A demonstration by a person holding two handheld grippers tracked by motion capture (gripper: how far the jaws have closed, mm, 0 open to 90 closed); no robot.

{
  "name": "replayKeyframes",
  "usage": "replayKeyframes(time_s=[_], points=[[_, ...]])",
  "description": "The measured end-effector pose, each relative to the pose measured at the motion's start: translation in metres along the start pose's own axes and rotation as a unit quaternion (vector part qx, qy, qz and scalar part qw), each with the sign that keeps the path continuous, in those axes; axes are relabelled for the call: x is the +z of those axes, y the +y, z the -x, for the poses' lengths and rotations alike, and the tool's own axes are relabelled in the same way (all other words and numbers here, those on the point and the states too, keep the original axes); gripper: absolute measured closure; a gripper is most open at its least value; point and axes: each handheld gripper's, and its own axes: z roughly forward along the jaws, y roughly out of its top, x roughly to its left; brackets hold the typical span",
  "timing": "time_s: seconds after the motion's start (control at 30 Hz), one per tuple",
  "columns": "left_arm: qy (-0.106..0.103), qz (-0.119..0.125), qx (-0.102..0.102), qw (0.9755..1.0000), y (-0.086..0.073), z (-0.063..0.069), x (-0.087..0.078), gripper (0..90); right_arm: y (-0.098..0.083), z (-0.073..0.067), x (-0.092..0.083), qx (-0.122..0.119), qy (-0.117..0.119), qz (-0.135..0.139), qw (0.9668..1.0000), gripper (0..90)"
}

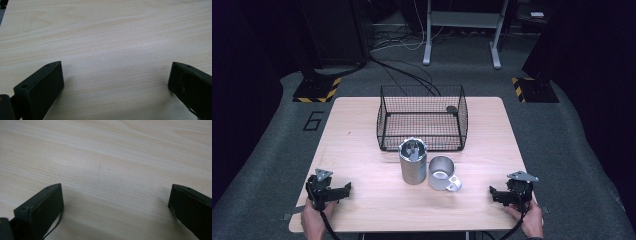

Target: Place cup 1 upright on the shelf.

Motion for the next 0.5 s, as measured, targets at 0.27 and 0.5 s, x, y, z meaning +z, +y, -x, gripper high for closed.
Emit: replayKeyframes(time_s=[0.27, 0.5], points=[[-0.001, 0.001, 0.001, 1.0, 0.0002, -0.0003, 0.0003, 0.0, 0.0005, 0.0013, 0.0008, -0.007, 0.005, 0.001, 1.0, 0.0], [0.007, 0.004, -0.001, 1.0, -0.0006, 0.0019, -0.0006, 0.1, 0.0034, 0.0066, 0.0033, -0.035, 0.031, 0.001, 0.9989, 0.0]])
